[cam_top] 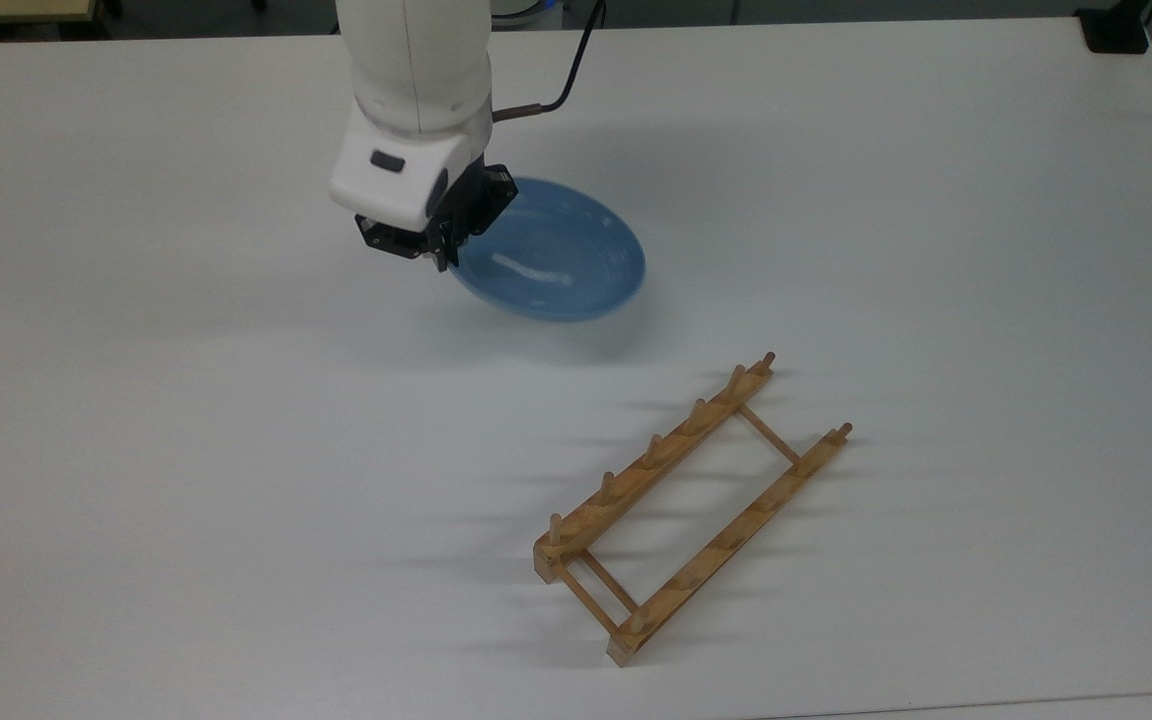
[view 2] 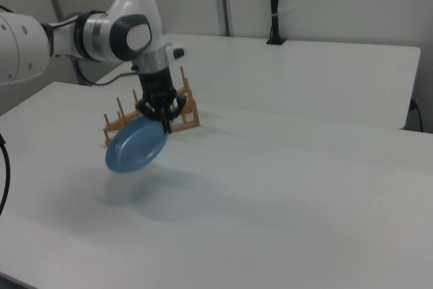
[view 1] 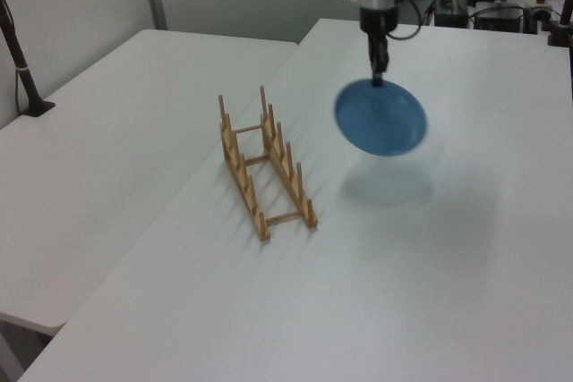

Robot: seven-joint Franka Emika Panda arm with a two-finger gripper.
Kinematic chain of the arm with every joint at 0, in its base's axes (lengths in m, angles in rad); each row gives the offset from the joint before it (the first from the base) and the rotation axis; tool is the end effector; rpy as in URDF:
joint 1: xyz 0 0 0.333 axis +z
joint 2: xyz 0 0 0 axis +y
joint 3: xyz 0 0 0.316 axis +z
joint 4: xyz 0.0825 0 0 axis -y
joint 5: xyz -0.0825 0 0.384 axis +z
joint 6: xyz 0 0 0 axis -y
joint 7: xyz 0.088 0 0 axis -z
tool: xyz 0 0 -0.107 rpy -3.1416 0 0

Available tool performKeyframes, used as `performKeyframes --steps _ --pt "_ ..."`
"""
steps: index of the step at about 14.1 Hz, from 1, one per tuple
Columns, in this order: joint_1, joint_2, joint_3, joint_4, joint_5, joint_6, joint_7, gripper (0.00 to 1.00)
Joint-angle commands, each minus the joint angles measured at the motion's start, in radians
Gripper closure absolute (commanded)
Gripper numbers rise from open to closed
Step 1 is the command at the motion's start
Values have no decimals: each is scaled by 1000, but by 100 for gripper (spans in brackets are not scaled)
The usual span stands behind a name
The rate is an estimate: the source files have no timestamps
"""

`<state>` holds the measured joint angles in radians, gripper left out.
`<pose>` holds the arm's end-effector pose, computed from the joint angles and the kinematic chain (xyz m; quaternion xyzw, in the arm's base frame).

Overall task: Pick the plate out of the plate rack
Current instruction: 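Lower the blue plate flat onto the table beside the rack, then open the gripper and raise it away from the plate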

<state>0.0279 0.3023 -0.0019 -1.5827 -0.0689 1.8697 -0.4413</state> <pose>0.6499 0.0118 0.4617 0.9698 0.2415 -0.0143 0.0308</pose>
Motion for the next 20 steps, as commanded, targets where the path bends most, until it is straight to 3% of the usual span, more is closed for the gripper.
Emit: performKeyframes --steps 1,3,7,8,11,12,15,20 --pt "3 -31 -3 -146 20 -26 -187 100" --pt "3 -22 -1 -213 18 -27 -270 100" --pt "4 29 -1 -244 17 -24 -274 98" --pt "6 44 -1 -238 17 -26 -264 88" --pt "12 44 -3 -211 6 -32 -216 11" --pt "10 35 -4 -182 6 -41 -165 0" --pt "20 -17 -4 -111 3 -116 34 0" --pt "11 -231 -4 -108 6 -211 319 0"
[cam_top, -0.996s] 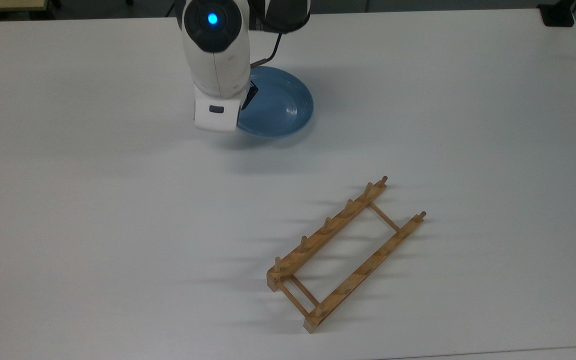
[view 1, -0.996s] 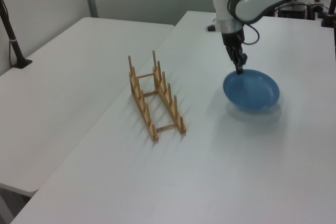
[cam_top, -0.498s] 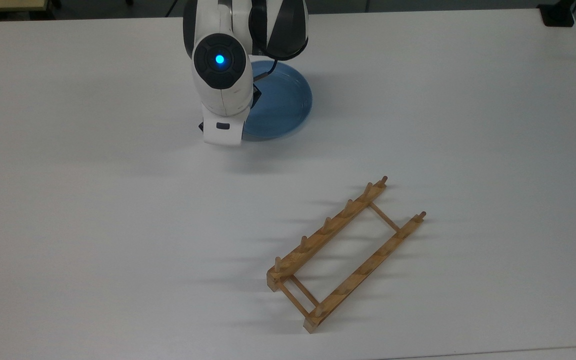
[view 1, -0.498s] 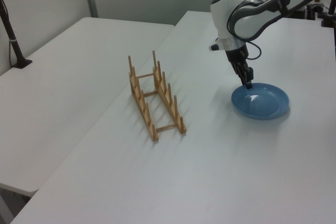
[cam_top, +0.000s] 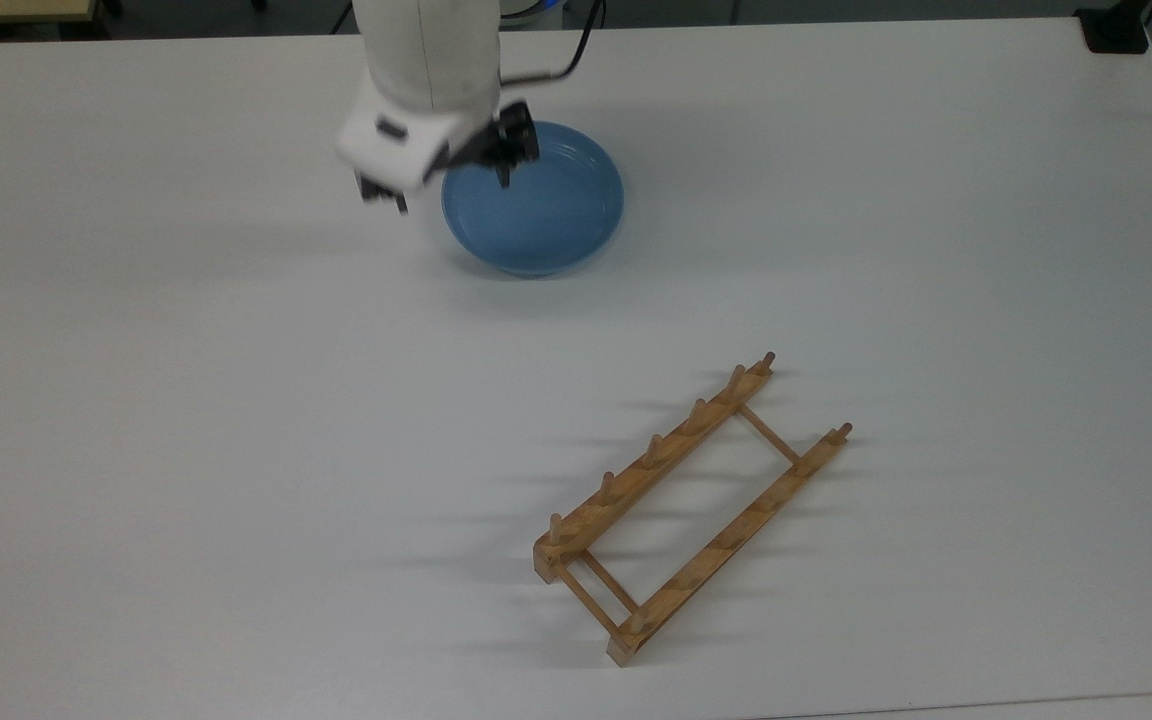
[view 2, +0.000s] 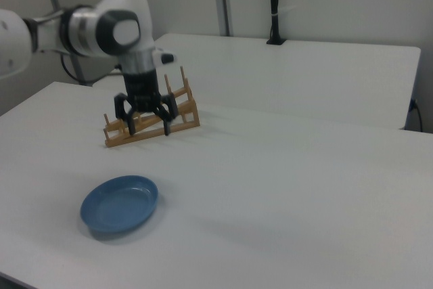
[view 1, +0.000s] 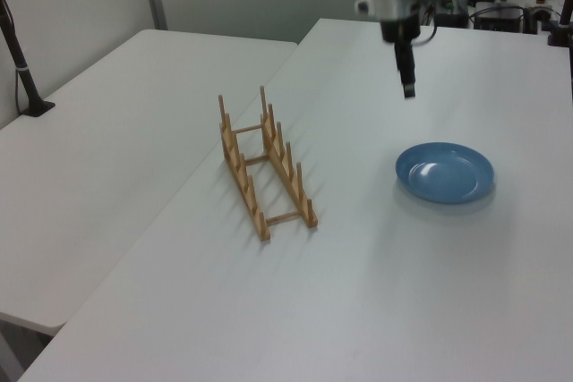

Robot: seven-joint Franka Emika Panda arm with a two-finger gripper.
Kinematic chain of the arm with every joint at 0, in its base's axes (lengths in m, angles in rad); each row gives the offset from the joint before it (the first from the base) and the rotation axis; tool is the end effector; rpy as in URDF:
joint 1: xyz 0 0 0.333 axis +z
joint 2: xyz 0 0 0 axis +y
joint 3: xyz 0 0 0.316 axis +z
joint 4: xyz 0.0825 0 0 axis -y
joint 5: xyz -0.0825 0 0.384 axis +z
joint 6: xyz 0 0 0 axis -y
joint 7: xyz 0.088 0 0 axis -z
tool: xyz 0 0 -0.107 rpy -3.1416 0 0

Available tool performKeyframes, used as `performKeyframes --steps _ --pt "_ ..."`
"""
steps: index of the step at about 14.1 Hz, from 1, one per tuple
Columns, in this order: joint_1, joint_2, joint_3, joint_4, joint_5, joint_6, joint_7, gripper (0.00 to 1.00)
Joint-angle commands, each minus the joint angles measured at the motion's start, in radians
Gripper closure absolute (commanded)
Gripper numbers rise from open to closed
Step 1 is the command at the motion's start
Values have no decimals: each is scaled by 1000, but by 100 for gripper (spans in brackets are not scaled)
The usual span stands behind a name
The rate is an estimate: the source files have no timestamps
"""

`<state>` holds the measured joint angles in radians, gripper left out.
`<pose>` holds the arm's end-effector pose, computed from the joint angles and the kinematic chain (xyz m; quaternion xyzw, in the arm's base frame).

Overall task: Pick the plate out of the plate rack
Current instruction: 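Open the gripper and raise it away from the plate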

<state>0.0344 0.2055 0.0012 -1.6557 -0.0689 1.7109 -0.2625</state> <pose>0.6077 0.0151 0.4758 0.9844 0.1553 -0.0783 0.0248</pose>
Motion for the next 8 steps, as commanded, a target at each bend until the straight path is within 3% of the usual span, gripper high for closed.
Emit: performKeyframes --steps 1,3,8 --pt "1 -167 -6 -38 6 -56 184 0" --pt "1 -207 -6 -41 6 -66 253 0" --pt "-14 -215 -7 -39 7 -66 256 0"
